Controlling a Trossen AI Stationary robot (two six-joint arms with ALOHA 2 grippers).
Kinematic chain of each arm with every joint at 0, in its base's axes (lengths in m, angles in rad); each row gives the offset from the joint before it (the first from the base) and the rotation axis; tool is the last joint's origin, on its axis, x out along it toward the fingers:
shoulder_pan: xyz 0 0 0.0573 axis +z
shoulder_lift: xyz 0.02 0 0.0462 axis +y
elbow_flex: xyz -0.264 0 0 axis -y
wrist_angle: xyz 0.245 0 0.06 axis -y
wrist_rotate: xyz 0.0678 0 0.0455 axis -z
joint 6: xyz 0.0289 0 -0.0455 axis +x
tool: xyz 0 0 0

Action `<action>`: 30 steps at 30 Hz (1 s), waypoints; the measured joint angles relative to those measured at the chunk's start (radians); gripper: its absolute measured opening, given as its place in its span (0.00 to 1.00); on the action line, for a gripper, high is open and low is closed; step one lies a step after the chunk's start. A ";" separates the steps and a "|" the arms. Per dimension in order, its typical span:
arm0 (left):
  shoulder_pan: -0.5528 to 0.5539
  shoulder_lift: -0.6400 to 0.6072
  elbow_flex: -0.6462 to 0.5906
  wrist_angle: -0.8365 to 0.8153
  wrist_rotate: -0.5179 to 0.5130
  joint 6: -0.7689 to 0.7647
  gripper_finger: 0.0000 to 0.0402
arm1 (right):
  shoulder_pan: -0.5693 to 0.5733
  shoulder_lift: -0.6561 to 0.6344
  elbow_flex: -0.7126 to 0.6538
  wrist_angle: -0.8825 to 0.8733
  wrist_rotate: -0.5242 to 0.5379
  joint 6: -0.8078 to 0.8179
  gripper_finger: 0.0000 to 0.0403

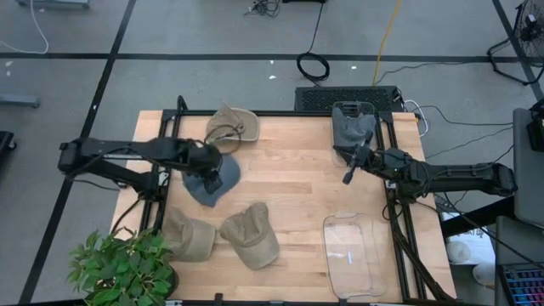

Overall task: Pick & Place hat
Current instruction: Put the blue cap into the top transparent bin

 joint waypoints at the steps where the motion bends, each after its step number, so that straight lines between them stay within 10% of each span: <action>1: -0.005 0.020 0.000 -0.021 -0.002 -0.002 0.59 | 0.000 0.003 0.000 0.001 0.000 0.000 0.00; 12: -0.048 0.159 -0.031 -0.250 -0.111 -0.124 0.59 | 0.000 0.012 0.000 -0.022 -0.001 0.004 0.00; 30: -0.064 0.098 -0.332 -0.020 -0.054 -0.137 0.59 | 0.000 0.012 0.000 -0.022 -0.003 0.004 0.00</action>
